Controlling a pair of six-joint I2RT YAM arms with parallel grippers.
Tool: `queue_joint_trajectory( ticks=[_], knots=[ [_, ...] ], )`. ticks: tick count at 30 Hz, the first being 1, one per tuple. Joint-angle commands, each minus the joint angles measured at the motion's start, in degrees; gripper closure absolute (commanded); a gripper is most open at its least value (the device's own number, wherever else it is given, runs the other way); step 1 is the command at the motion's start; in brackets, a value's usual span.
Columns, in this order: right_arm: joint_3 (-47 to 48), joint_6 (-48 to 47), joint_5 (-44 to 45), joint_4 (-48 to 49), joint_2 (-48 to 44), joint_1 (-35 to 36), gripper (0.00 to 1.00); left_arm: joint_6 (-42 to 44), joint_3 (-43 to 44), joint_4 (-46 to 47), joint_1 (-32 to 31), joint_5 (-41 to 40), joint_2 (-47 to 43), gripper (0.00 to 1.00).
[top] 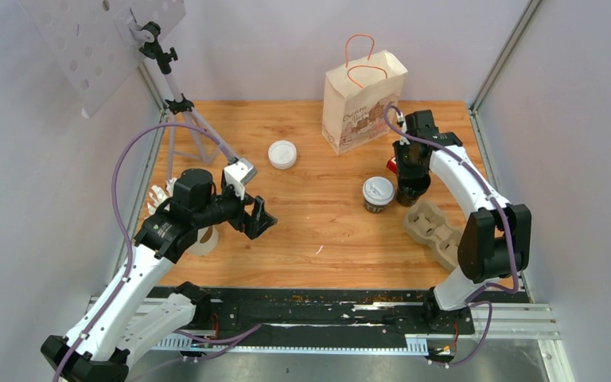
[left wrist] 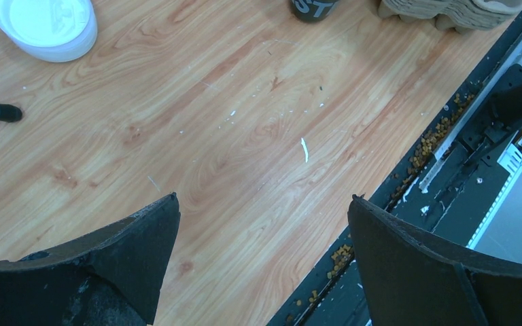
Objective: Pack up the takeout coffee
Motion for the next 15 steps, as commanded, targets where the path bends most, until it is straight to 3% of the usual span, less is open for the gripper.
queue_joint_trajectory(
  ticks=[1, 5, 15],
  knots=[
    [0.55, -0.42, -0.49, 1.74, 0.51, -0.24, 0.78, 0.45, 2.57, -0.29, 0.24, 0.20, -0.76, 0.00],
    [0.77, -0.58, -0.45, 1.56, 0.65, -0.27, 0.80, 0.62, 2.63, -0.42, 0.20, -0.04, -0.97, 0.00],
    [0.61, -1.00, -2.88, 1.65, 0.73, -0.27, 0.95, 0.98, 2.73, -1.01, 0.20, -0.41, -1.17, 0.00]
  ],
)
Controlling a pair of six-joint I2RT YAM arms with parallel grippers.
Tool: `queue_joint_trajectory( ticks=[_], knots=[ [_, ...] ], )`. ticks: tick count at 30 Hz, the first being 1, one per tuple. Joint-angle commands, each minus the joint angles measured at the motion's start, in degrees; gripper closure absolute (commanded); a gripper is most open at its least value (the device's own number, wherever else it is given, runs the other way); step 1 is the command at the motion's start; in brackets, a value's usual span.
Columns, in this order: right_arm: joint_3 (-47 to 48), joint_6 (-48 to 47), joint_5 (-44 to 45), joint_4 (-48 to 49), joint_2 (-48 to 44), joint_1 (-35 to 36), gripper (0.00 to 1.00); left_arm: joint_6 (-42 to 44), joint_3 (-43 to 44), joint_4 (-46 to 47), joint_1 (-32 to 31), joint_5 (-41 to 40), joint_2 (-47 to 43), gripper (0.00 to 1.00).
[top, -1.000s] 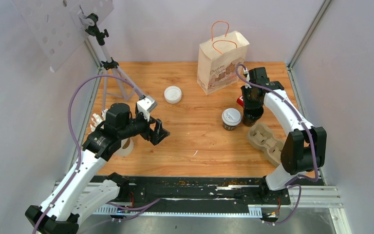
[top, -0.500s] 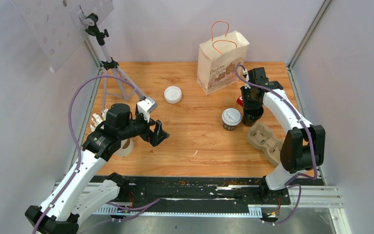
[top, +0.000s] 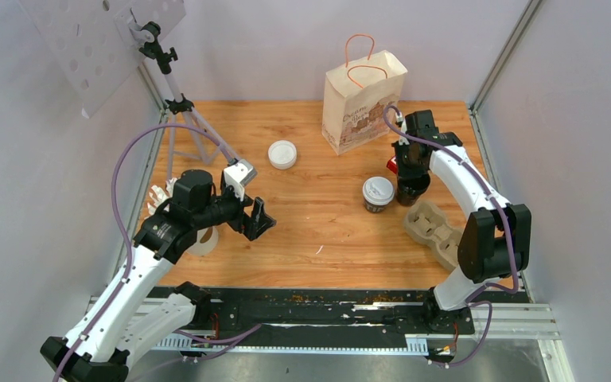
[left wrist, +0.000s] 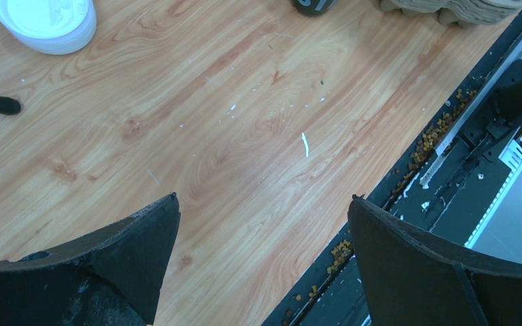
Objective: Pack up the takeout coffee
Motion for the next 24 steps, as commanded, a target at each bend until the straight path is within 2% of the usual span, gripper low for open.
queue_joint_trajectory(
  ticks=[1, 3, 24],
  knots=[
    [0.65, -0.73, -0.98, 1.57, 0.52, -0.26, 0.97, 0.78, 2.70, 0.39, 0.17, -0.20, -0.87, 0.00],
    [0.95, -0.61, -0.34, 1.37, 0.40, -0.29, 1.00, 0.86, 2.71, 0.32, 0.22, -0.42, -0.96, 0.00],
    [6.80, -0.82, 11.39, -4.96, -2.62, 1.07, 1.00, -0.10, 2.43, 1.18, 0.20, 0.23, -0.16, 0.00]
  ],
)
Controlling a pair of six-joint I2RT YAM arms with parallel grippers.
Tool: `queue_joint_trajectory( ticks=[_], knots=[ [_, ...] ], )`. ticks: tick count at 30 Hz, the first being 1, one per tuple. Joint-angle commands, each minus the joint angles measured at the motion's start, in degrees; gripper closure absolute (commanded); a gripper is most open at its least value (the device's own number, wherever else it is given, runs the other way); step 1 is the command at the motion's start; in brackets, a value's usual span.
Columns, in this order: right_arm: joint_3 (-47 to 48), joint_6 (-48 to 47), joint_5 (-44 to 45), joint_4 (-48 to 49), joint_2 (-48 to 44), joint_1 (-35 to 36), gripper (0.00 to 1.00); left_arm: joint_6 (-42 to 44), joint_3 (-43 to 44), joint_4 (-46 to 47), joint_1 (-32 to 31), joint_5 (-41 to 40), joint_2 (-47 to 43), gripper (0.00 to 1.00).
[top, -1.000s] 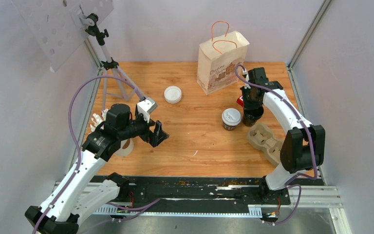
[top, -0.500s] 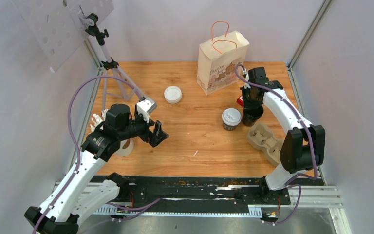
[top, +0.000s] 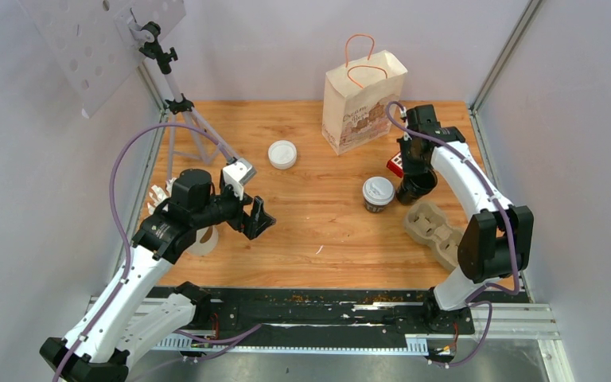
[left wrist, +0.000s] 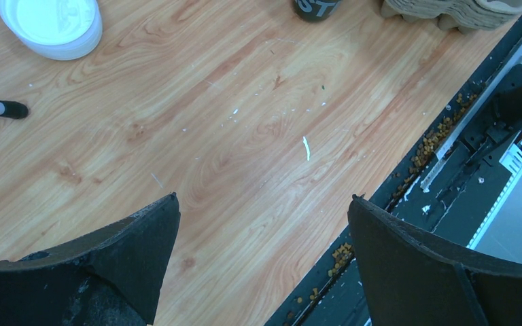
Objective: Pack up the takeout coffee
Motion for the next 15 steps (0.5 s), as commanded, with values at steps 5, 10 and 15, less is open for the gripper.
queue_joint_trajectory(
  ticks=[5, 10, 15],
  knots=[
    [4.85, -2.66, 6.28, -2.70, -2.99, 1.75, 1.00, -0.07, 1.96, 1.00, 0.26, 0.51, -0.22, 0.00],
    [6.75, -3.25, 8.43, -4.40, -3.20, 2.47, 1.00, -0.14, 1.98, 1.30, 0.20, 0.40, -0.08, 0.00],
    [9.93, -3.98, 11.87, -6.98, -3.88, 3.47, 1.00, -0.25, 2.46, 1.08, 0.20, 0.17, 0.62, 0.00]
  ],
)
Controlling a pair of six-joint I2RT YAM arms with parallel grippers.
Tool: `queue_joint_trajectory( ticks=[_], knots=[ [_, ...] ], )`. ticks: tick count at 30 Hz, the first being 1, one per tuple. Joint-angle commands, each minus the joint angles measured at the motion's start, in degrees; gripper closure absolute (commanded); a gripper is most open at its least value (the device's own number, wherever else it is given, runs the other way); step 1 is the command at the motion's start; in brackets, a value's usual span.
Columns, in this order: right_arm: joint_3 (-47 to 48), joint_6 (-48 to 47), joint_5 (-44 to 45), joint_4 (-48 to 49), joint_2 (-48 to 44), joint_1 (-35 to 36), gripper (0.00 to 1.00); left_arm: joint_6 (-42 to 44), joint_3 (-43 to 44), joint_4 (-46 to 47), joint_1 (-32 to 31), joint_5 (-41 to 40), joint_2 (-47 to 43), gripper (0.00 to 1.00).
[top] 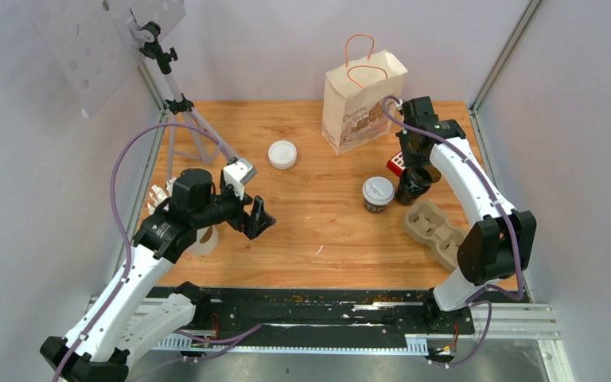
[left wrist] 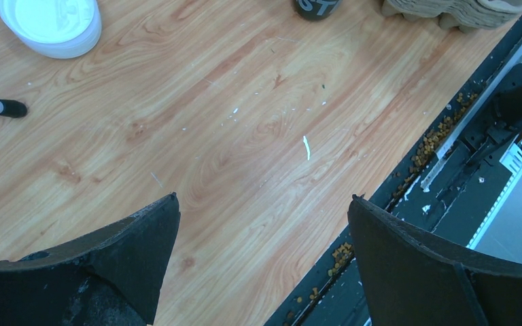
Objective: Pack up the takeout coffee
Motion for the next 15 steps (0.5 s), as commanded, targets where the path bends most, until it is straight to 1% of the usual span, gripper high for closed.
queue_joint_trajectory(
  ticks=[1, 7, 11, 13, 15],
  knots=[
    [5.22, -1.54, 4.84, -3.01, -3.38, 0.88, 1.00, -0.21, 2.69, 0.80, 0.20, -0.22, 0.67, 0.00],
    [7.20, -3.38, 4.12, -3.62, -5.25, 1.11, 1.00, -1.56, 4.59, -0.49, 0.20, -5.58, 1.15, 0.00],
    [8.17, -4.40, 3.87, -4.02, -6.36, 1.68, 1.00, -2.79, 6.46, -1.60, 0.20, -7.61, 1.10, 0.00],
    [9.17, -4.65, 3.88, -4.57, -6.90, 2.24, 1.00, -4.38, 7.67, -2.69, 0.20, -10.19, 1.27, 0.00],
    [10.38, -4.74, 3.53, -4.88, -7.49, 2.82, 1.00, -6.44, 9.60, -4.43, 0.20, -14.46, 1.66, 0.00]
  ],
)
